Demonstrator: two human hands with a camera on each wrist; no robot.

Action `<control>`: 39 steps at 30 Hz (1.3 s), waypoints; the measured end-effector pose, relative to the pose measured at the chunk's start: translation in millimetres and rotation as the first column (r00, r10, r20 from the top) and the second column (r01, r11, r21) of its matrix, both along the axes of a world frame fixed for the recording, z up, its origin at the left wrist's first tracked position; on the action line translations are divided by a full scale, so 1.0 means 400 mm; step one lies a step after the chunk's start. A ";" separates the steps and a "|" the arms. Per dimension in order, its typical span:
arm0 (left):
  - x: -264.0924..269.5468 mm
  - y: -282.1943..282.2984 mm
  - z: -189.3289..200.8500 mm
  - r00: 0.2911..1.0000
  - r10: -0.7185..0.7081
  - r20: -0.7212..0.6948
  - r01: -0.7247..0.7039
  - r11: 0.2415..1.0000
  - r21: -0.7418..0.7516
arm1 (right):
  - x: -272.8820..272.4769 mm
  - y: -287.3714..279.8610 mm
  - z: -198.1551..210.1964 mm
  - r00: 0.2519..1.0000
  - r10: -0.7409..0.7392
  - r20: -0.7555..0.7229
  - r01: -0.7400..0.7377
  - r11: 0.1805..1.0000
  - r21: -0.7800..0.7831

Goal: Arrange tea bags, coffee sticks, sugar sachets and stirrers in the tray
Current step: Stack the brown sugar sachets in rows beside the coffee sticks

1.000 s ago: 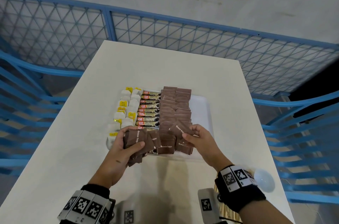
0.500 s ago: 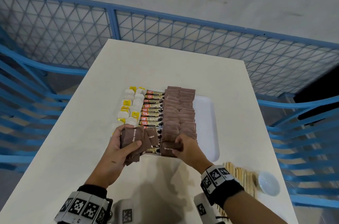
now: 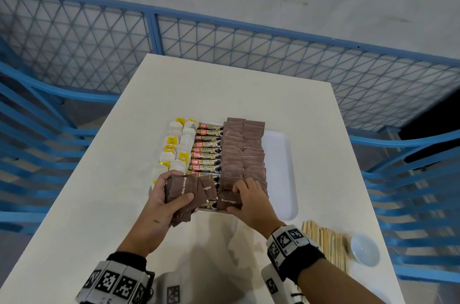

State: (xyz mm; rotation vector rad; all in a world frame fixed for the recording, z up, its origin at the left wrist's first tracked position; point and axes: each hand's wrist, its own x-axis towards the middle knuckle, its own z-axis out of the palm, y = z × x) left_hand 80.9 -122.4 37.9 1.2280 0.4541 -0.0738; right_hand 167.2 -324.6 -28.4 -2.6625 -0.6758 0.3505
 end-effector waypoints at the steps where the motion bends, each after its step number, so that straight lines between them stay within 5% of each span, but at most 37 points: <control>1: 0.000 -0.001 0.001 1.000 -0.004 0.004 0.004 1.000 0.002 | -0.001 0.001 0.002 1.000 -0.003 0.002 0.003 1.000 0.004; 6: 0.002 -0.007 0.004 1.000 -0.015 0.012 0.015 1.000 -0.006 | -0.011 0.033 0.083 0.963 -0.086 -0.255 0.176 0.918 0.356; 12: 0.001 -0.018 0.005 0.998 -0.054 0.019 0.054 0.999 0.001 | -0.023 0.057 0.178 0.750 0.131 -0.648 0.359 0.743 0.565; 19: -0.002 -0.020 0.003 0.997 -0.073 0.012 0.073 0.997 0.025 | -0.018 0.030 0.169 0.702 0.145 -0.698 0.437 0.686 0.582; 25: -0.005 -0.011 0.004 0.999 -0.040 -0.005 0.040 0.999 0.007 | 0.027 -0.061 0.142 0.737 -0.055 -0.674 0.578 0.568 0.585; 30: -0.001 -0.004 0.003 1.000 -0.028 0.008 0.028 0.999 0.016 | 0.049 -0.149 0.081 0.766 -0.275 -0.581 0.580 0.686 0.439; 39: -0.001 -0.009 -0.005 0.999 -0.054 -0.009 0.054 0.999 0.002 | 0.016 -0.157 0.010 0.862 -0.367 -0.350 0.440 0.885 0.155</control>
